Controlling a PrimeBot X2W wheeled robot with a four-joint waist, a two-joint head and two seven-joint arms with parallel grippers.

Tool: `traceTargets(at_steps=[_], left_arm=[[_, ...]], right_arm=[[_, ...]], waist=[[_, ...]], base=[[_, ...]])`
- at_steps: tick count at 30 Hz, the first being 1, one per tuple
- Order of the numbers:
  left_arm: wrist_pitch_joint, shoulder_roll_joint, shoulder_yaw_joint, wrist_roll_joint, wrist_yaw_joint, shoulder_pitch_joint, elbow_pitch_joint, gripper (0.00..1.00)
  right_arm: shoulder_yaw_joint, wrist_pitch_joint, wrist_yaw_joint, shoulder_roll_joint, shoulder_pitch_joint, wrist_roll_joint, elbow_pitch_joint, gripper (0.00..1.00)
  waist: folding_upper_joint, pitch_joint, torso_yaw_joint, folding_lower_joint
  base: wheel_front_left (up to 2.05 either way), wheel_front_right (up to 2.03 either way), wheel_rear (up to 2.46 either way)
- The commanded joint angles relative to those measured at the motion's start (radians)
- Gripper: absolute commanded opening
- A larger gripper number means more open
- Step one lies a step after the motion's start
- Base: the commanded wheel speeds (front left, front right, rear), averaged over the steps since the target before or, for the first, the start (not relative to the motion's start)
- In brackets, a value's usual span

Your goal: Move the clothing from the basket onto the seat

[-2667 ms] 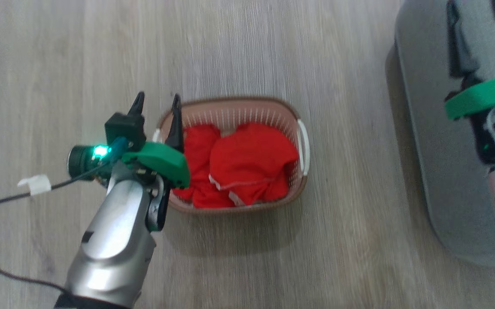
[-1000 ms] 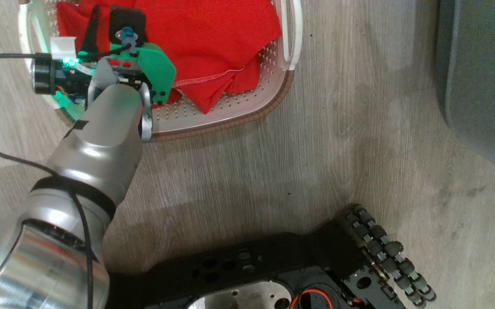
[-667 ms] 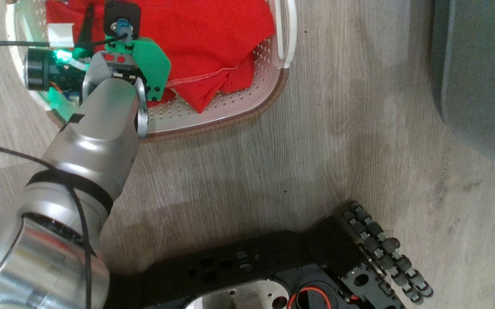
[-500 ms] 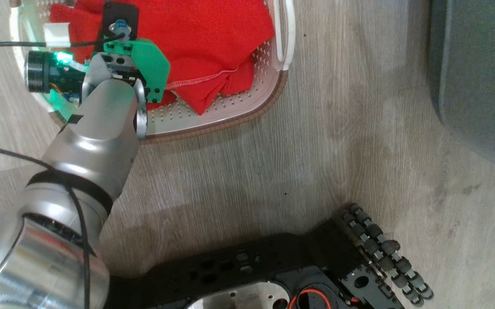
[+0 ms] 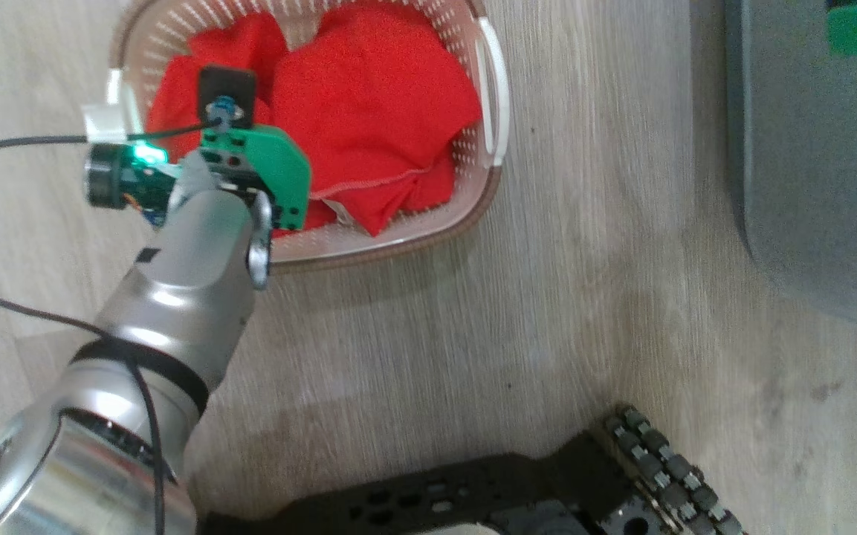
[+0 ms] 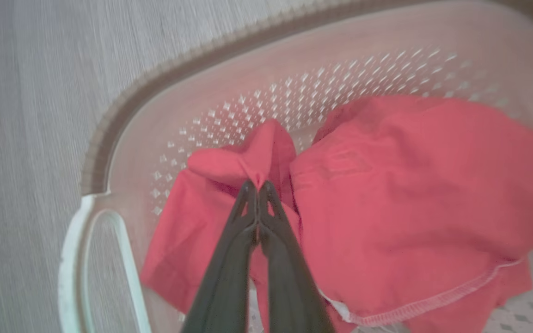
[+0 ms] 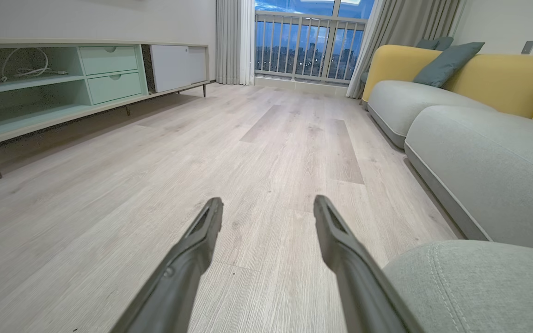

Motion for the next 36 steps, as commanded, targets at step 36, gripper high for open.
traceTargets(at_steps=[36], left_arm=[[-0.013, 0.016, 0.274, 0.278, -0.074, 0.314, -0.704, 0.00]], right_arm=[[0.036, -0.006, 0.000, 0.089, 0.363, -0.054, 0.191, 1.00]], waist=[[0.0000, -0.579, 0.178, 0.0001]], base=[[0.00, 0.00, 0.00]])
